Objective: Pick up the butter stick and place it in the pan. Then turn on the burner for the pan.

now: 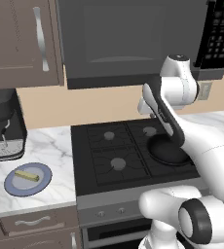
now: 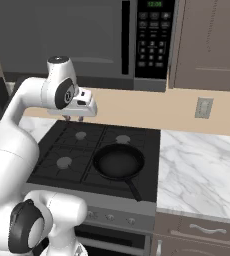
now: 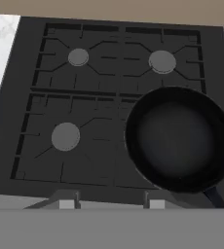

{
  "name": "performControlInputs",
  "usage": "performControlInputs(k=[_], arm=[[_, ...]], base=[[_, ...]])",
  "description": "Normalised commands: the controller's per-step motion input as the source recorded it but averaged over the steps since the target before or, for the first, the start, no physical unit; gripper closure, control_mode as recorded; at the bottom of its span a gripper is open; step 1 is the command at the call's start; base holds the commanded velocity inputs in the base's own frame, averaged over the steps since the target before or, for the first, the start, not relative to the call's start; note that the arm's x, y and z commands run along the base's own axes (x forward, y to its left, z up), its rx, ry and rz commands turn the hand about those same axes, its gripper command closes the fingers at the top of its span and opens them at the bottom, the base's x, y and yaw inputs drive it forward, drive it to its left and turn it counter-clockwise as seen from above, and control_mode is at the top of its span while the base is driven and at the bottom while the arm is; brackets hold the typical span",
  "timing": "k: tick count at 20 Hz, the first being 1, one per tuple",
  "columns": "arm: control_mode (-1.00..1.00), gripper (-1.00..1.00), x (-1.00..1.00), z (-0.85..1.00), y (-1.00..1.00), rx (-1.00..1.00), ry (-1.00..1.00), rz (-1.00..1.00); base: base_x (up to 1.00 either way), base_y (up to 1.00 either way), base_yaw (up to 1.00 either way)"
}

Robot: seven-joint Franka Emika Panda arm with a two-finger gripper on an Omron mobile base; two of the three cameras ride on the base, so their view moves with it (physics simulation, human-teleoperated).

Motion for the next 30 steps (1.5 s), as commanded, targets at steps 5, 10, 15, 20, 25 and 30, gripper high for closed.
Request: performControlInputs(k=[5, 10, 15, 20, 25, 30], arm=[[-1.0, -1.0, -0.01, 0.0, 0.11, 0.0, 0.0, 0.0], [-1.0, -1.0, -0.03, -0.09, 0.65, 0.0, 0.0, 0.01], [-1.0, -1.0, -0.12, -0.1, 0.88, 0.0, 0.0, 0.06], [-1.0, -1.0, -0.14, -0.11, 0.9, 0.0, 0.0, 0.08], [-1.0, -1.0, -0.14, -0.21, 0.72, 0.0, 0.0, 0.11], [-1.0, -1.0, -0.08, -0.25, 0.74, -0.02, 0.0, 0.1]], base=[[0.0, 0.0, 0.0], [0.0, 0.0, 0.0], [0.0, 0.0, 0.0], [0.0, 0.0, 0.0], [0.0, 0.0, 0.0], [0.0, 0.0, 0.0]])
